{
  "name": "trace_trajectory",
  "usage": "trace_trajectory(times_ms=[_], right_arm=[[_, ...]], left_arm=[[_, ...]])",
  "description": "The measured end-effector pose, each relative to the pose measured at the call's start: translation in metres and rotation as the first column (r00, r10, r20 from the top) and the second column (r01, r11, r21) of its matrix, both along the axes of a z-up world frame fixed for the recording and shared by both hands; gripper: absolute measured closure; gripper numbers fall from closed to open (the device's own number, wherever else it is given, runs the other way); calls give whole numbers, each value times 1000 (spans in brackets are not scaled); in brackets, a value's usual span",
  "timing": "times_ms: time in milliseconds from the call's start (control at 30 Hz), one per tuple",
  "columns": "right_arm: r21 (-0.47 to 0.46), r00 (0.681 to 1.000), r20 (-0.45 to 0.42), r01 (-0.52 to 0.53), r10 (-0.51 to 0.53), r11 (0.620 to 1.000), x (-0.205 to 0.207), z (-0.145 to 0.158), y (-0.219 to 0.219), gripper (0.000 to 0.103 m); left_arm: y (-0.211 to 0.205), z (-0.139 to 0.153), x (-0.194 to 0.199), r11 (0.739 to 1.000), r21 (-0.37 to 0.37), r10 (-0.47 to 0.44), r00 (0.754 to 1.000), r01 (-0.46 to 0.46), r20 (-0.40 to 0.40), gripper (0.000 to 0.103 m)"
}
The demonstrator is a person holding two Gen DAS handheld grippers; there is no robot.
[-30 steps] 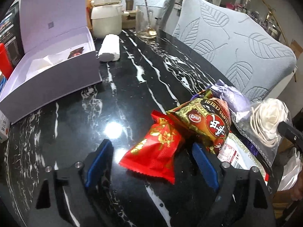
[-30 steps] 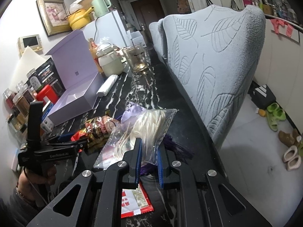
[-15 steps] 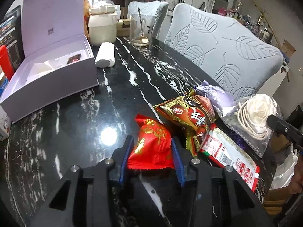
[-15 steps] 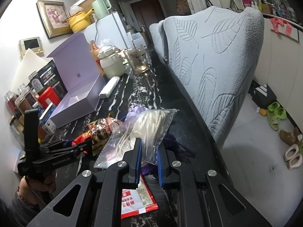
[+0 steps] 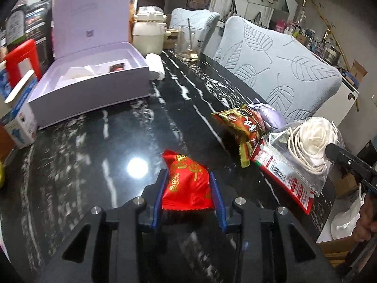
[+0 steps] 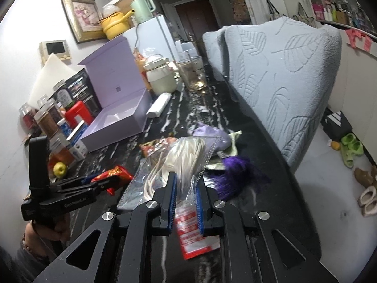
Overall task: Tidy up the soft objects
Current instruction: 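Close the left tool on the red snack packet, then carry the red packet and flower bag toward the lavender box with both tools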
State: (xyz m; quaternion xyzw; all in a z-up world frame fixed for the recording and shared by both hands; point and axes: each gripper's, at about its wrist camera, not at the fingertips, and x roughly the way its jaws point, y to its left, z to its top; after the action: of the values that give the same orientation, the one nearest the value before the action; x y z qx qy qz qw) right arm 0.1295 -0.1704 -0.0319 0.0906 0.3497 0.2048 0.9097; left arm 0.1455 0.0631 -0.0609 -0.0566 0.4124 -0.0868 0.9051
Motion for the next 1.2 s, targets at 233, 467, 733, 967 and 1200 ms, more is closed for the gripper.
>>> trace_trajectory(times_ms=[233, 467, 733, 967, 1200], right_arm=[[14, 998, 11, -63, 63, 998, -9, 3, 24, 88], [29, 987, 40, -159, 158, 987, -5, 12, 61, 88], [42, 961, 103, -261, 255, 965, 12, 38, 102, 88], [9, 930, 187, -323, 316, 946, 30, 73, 137, 88], [-9, 912, 227, -348, 341, 937, 60, 95, 164, 88]], left_arm=[[27, 19, -29, 998, -1, 56, 997, -56, 44, 68], [56, 51, -46, 991, 5, 135, 983, -137, 127, 68], [83, 91, -46, 977, -2, 207, 950, -213, 234, 68], [103, 118, -26, 973, -24, 225, 924, -229, 309, 68], [122, 131, 8, 972, -36, 230, 912, -232, 339, 68]])
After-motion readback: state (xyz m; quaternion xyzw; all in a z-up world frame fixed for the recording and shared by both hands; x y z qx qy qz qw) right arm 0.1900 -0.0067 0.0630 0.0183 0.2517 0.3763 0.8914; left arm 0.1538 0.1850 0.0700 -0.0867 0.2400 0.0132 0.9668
